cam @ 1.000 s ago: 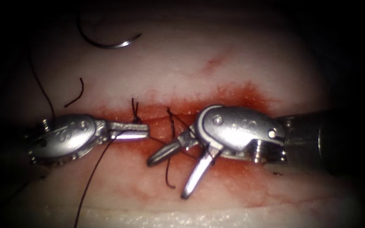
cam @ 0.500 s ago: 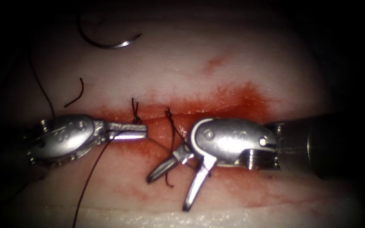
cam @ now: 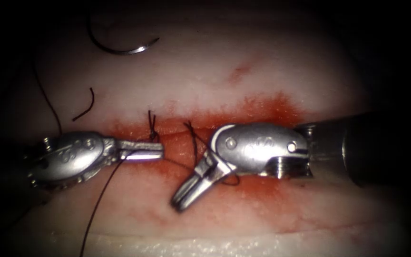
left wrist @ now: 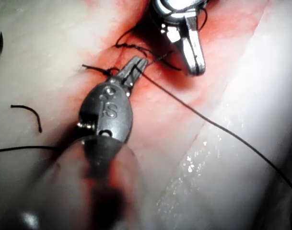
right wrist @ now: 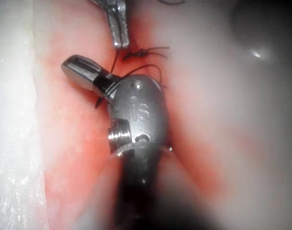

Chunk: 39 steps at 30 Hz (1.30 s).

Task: Wound Closure
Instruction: Pick up tail of thread with right jaws, then create knot by pulling upward on suture with right hand and downward with left hand on working end of suture

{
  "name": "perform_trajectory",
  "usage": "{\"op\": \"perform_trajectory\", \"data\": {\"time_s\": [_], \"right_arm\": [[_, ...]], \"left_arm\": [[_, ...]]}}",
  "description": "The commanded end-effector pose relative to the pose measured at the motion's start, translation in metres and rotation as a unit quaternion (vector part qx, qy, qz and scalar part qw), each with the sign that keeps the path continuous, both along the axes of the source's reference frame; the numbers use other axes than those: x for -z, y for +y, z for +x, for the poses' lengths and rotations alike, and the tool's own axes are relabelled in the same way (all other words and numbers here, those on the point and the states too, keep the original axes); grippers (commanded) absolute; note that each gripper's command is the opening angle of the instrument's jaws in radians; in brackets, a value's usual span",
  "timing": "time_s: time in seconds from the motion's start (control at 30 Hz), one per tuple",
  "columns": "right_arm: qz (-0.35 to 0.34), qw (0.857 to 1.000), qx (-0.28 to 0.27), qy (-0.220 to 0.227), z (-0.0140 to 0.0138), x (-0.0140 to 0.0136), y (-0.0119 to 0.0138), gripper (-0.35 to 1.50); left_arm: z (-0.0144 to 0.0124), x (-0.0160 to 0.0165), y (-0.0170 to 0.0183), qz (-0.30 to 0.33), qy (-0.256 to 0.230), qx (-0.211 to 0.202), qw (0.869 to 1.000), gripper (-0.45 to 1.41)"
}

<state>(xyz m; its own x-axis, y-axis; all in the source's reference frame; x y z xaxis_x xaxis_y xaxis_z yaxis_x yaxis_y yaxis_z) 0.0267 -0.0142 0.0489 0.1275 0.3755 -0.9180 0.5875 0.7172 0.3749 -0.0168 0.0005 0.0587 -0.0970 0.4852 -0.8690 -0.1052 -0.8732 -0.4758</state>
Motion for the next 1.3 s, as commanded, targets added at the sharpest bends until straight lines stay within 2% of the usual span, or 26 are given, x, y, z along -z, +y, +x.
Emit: {"op": "perform_trajectory", "data": {"time_s": [0.03, 0.5, 0.8, 1.07, 1.3], "right_arm": [[0.001, 1.0, -0.002, 0.0, 0.0005, -0.0003, 0.0005, -0.35], [0.009, 0.998, -0.052, -0.019, -0.001, -0.0015, 0.0046, -0.35], [0.013, 0.996, -0.085, -0.032, -0.0021, -0.0034, 0.0085, -0.35], [0.009, 0.993, -0.114, -0.039, -0.0018, -0.0047, 0.0114, -0.35], [0.005, 0.991, -0.128, -0.047, -0.0009, -0.0051, 0.0121, -0.35]], "left_arm": [[-0.0005, -0.0005, -0.0005, -0.001, 0.0, -0.002, 1.0, -0.45], [0.0002, 0.0026, -0.006, 0.001, 0.015, -0.038, 0.999, -0.45], [0.0, 0.0059, -0.0098, 0.003, 0.018, -0.053, 0.998, -0.45], [-0.0016, 0.0086, -0.0125, 0.006, 0.009, -0.068, 0.998, -0.45], [-0.0034, 0.0108, -0.015, 0.004, -0.007, -0.087, 0.996, -0.45]]}}
